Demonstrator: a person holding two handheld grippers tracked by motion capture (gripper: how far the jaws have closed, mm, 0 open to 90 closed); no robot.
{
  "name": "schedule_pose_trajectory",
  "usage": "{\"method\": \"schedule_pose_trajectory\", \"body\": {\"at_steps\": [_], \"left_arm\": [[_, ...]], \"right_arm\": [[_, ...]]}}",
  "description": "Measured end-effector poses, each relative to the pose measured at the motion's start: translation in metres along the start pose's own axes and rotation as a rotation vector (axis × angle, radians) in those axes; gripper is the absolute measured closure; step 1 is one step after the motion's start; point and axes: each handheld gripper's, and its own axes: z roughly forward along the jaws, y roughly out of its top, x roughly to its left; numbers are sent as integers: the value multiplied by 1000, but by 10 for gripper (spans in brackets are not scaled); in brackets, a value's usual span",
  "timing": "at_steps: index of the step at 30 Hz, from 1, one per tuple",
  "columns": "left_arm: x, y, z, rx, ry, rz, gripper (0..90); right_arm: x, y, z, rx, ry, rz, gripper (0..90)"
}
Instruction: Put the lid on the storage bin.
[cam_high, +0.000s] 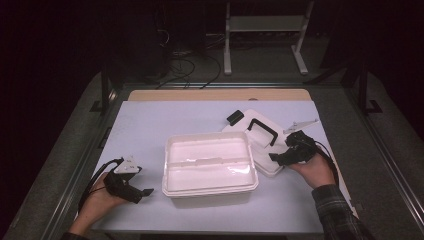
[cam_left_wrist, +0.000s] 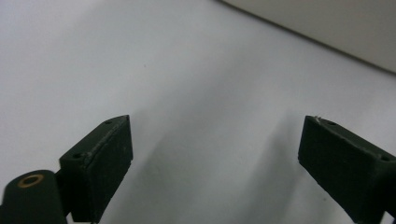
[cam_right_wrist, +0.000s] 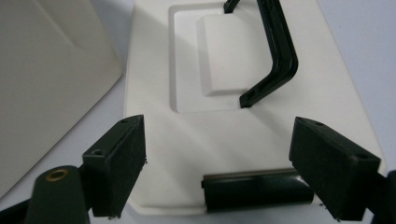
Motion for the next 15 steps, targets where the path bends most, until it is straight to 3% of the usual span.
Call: {"method": "schedule_pose_trajectory", "body": {"at_steps": [2, 8, 15], "left_arm": [[-1, -4, 2, 1, 4, 8, 72], [6, -17, 6, -96, -26, -37, 9], [6, -17, 6, -93, -23, -38, 9]], "right_arm": [[-2, 5, 1, 9, -2, -8, 209], [-9, 22, 4, 34, -5, -12, 230], [-18, 40, 10, 57, -1, -18, 258]]}}
